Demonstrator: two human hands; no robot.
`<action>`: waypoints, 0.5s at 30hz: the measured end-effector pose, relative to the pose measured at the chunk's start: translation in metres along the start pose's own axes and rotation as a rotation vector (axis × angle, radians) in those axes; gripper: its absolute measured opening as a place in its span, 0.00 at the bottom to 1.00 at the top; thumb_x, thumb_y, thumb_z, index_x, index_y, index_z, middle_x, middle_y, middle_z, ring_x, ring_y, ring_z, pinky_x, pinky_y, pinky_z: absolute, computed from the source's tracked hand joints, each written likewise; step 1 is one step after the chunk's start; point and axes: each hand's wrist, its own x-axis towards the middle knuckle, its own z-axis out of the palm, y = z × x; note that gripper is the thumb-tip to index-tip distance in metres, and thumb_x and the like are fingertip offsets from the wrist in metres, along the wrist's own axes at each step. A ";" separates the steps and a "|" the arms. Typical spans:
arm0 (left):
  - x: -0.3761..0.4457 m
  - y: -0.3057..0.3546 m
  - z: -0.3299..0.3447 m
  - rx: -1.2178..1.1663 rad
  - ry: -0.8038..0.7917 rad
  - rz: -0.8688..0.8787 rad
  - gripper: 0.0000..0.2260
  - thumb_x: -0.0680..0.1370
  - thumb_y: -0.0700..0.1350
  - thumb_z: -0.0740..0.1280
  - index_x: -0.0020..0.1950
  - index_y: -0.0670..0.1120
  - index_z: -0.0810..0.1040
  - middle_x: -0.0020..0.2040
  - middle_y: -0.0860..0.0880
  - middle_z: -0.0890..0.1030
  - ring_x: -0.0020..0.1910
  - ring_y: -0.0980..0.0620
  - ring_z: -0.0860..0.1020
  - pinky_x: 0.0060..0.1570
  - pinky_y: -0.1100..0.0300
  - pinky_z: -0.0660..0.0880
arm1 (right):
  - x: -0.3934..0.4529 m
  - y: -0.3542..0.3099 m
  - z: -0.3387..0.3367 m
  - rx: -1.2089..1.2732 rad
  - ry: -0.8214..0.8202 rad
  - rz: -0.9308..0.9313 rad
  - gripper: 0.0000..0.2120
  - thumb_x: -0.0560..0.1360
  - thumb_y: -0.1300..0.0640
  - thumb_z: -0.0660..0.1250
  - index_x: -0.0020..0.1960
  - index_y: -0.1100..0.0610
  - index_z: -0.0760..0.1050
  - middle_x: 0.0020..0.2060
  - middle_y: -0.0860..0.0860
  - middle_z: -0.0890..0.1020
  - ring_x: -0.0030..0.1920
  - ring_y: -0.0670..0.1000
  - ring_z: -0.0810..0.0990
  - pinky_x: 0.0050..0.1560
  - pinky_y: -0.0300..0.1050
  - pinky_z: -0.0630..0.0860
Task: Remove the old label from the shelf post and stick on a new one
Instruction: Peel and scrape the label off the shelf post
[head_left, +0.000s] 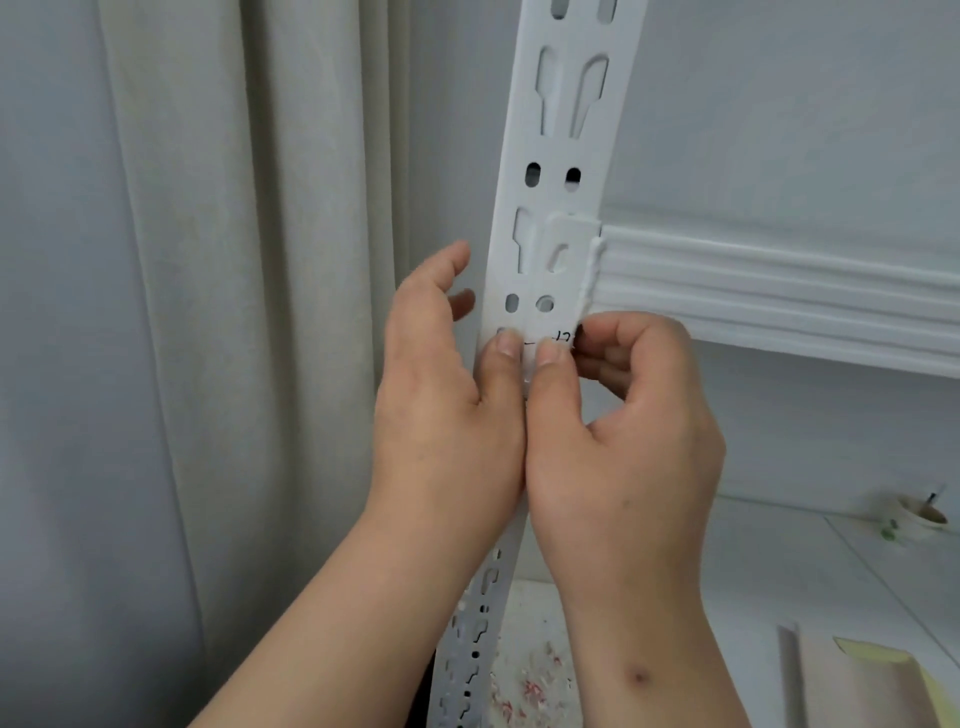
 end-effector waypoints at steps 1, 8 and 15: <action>0.002 0.001 0.000 -0.036 -0.036 -0.015 0.23 0.81 0.40 0.64 0.72 0.57 0.65 0.67 0.60 0.75 0.63 0.66 0.75 0.56 0.76 0.71 | 0.002 -0.001 0.001 -0.004 -0.004 0.014 0.07 0.73 0.51 0.68 0.49 0.49 0.73 0.43 0.41 0.80 0.47 0.42 0.80 0.47 0.33 0.74; 0.003 -0.001 -0.002 -0.116 -0.131 -0.016 0.23 0.82 0.36 0.59 0.68 0.62 0.69 0.59 0.64 0.80 0.56 0.66 0.80 0.52 0.70 0.76 | 0.001 -0.001 0.005 -0.051 0.023 0.052 0.09 0.72 0.51 0.71 0.47 0.48 0.72 0.42 0.41 0.82 0.45 0.43 0.81 0.46 0.40 0.77; 0.002 -0.003 0.000 -0.176 -0.123 -0.030 0.24 0.83 0.35 0.59 0.66 0.65 0.69 0.61 0.64 0.80 0.59 0.67 0.79 0.58 0.65 0.76 | 0.003 -0.002 0.009 -0.096 0.056 0.044 0.10 0.69 0.49 0.71 0.43 0.51 0.72 0.36 0.42 0.79 0.40 0.45 0.79 0.42 0.40 0.75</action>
